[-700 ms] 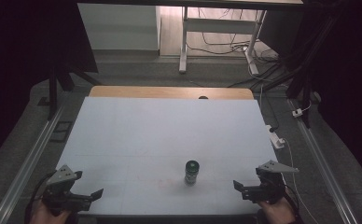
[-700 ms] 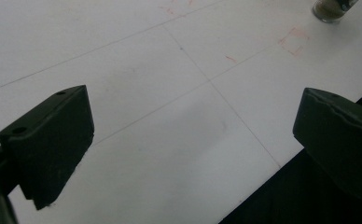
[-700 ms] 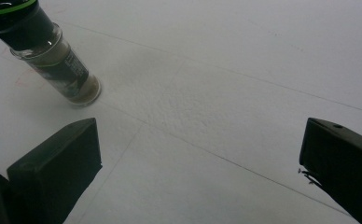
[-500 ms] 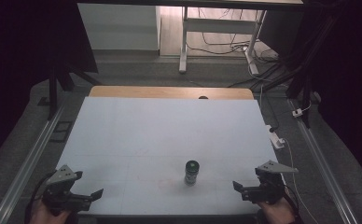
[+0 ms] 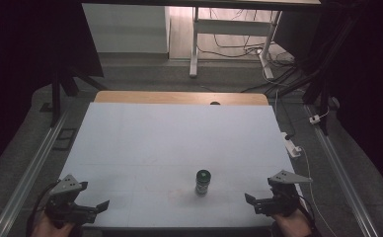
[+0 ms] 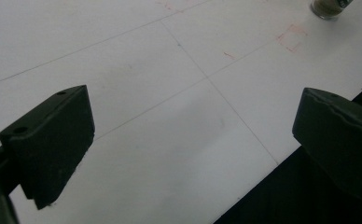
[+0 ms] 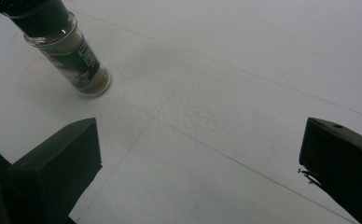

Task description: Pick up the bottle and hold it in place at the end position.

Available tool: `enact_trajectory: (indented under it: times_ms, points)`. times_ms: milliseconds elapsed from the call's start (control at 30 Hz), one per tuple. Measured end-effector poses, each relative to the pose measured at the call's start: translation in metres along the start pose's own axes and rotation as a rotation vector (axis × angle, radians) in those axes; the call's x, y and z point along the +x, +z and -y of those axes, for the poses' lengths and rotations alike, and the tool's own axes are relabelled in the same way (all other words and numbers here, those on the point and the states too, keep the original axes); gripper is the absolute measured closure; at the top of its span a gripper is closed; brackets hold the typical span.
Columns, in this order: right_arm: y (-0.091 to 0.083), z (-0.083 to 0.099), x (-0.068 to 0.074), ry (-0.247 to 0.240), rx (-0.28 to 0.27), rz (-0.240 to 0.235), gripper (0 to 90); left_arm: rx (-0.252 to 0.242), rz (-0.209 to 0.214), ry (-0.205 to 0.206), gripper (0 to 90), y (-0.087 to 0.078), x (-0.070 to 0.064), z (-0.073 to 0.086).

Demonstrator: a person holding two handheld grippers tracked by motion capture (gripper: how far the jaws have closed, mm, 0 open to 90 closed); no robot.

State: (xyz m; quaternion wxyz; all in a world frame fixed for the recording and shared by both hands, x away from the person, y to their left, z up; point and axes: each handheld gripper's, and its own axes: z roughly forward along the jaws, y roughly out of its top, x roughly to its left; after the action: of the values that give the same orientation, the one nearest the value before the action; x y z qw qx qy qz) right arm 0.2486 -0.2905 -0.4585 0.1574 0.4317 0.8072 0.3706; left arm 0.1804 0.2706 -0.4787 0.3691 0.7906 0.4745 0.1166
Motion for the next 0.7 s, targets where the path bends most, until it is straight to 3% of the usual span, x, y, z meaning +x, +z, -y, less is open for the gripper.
enact_trajectory:
  times_ms: [433, 700]
  points:
    - [-0.0014, -0.0004, -0.0003, -0.003, -0.010, -0.030, 0.0, -0.003, 0.009, -0.008, 0.3, -0.0002, 0.0012, 0.0003]
    - [0.0010, -0.0048, 0.0064, -0.037, -0.013, -0.070, 0.0, -0.003, 0.011, -0.011, 0.3, -0.0006, 0.0016, 0.0003]
